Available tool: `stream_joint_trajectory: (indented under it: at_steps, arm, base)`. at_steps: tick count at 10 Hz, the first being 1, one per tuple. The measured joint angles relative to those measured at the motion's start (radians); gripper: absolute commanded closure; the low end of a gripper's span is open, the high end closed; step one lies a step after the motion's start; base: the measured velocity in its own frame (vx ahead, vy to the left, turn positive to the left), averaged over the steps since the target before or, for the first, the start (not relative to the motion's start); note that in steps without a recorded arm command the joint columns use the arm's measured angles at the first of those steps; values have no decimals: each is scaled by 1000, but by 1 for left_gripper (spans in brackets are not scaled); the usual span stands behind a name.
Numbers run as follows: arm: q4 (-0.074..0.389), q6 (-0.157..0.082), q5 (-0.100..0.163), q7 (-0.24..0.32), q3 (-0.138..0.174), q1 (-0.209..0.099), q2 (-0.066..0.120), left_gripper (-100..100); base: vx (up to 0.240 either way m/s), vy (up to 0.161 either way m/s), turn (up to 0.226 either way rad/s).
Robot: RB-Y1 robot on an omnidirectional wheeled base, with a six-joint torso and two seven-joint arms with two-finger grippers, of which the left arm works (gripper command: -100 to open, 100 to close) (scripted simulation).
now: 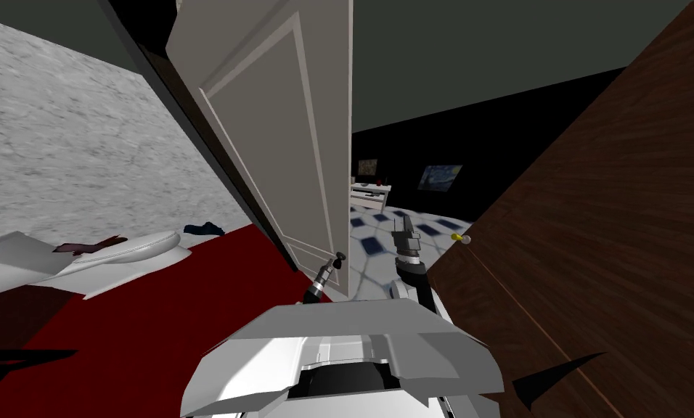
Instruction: Push the door open
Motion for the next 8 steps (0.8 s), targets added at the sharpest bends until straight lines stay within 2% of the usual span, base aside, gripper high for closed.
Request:
stream_joint_trajectory:
  at_steps: [8]
  arm:
    - [-29, -39, -80, -198, 28, 37, 67, -100]
  base:
    - [-43, -47, 67]
